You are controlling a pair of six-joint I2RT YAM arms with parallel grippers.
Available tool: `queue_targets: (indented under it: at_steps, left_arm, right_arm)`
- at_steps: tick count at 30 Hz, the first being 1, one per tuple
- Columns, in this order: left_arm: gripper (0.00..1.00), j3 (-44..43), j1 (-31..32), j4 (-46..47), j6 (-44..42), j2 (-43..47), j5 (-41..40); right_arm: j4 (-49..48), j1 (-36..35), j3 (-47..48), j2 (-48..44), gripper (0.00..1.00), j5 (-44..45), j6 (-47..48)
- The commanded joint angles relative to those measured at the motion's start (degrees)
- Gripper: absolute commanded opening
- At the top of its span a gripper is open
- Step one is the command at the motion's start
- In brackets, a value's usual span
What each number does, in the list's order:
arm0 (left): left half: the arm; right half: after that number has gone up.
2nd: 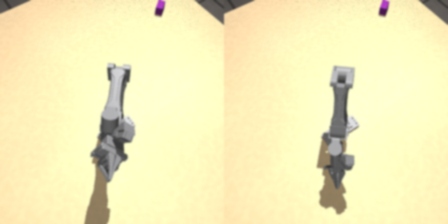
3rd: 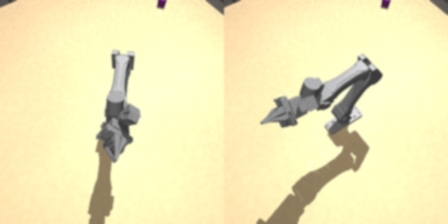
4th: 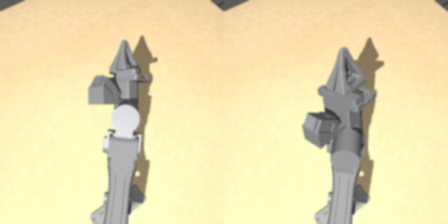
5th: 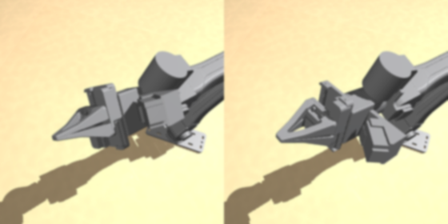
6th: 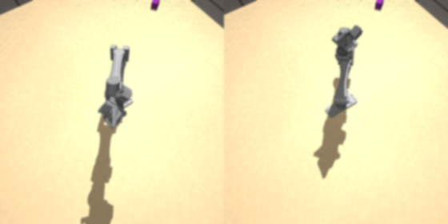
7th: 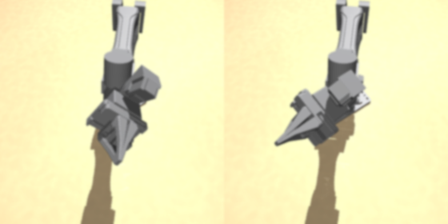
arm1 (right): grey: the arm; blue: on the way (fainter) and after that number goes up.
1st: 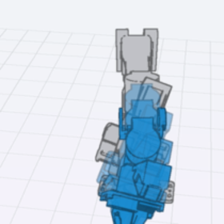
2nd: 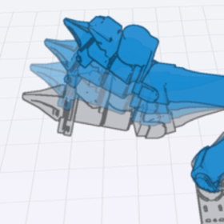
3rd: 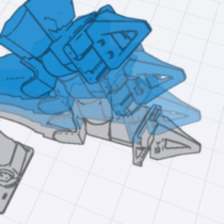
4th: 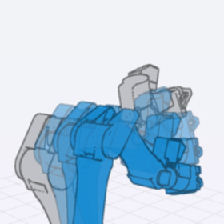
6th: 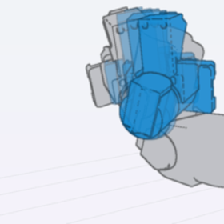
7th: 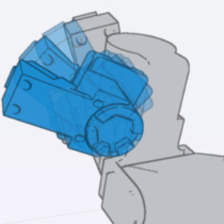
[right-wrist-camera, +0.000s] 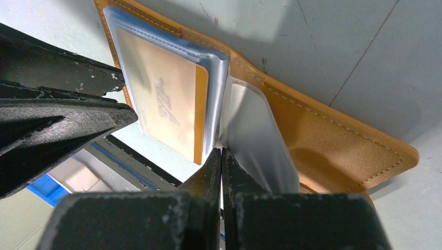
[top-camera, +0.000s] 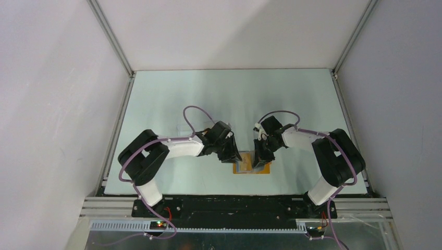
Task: Put the credit cards into the card holder
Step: Turn over the card holder.
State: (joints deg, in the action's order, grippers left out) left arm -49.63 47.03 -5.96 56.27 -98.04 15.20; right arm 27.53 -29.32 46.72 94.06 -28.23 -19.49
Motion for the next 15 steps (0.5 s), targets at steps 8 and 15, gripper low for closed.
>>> queue_targets:
  at_steps: [8, 15]
  left_arm:
    - [0.27, -5.00, 1.44, -0.56, -2.49, -0.33, 0.03]
    - [0.20, -5.63, 2.57, -0.53, -2.40, 2.16, -0.01]
  right_arm:
    - [-1.96, -0.42, -1.11, 2.56, 0.00, 1.45, -0.04]
    - [-2.18, -0.69, -1.10, 2.48, 0.00, 1.24, -0.20]
